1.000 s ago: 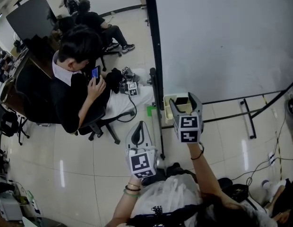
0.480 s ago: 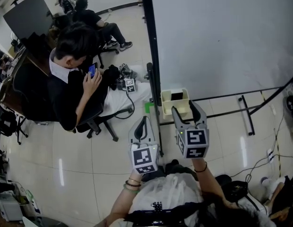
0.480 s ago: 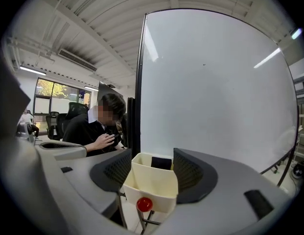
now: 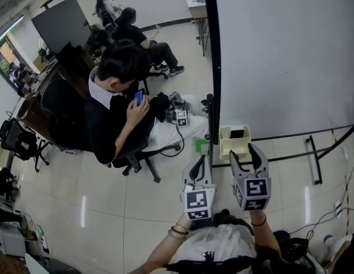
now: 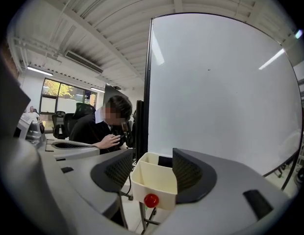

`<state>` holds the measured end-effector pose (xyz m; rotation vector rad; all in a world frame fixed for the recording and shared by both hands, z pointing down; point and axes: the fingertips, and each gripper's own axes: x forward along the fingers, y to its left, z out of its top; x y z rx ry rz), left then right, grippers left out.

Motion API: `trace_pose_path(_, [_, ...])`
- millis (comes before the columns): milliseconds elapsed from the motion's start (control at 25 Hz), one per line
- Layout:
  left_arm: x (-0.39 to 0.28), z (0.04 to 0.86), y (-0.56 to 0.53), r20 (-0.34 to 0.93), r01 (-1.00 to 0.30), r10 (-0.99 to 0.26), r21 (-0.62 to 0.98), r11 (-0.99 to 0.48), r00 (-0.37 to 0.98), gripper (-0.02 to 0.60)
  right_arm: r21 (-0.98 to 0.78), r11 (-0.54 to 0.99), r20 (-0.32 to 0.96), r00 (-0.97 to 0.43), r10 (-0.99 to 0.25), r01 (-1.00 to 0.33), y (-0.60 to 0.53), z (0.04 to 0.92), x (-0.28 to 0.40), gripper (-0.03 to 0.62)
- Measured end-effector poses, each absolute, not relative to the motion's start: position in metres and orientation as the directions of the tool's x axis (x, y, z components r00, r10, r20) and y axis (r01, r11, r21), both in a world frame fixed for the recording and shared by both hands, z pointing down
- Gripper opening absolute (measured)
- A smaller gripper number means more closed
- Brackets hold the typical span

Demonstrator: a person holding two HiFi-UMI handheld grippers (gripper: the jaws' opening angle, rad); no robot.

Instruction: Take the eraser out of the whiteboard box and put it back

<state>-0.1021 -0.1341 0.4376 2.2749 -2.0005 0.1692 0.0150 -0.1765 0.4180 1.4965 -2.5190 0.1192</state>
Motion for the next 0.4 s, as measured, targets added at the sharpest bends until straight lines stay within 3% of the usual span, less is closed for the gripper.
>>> trace_pose_path(400, [-0.116,0.425,-0.135,0.134,-0.996,-0.987,-0.002,-0.093,0.092,0.003,0.015,0.505,0.214,-0.490,-0.845,-0.863,-0.179,0.415,-0.001,0.265])
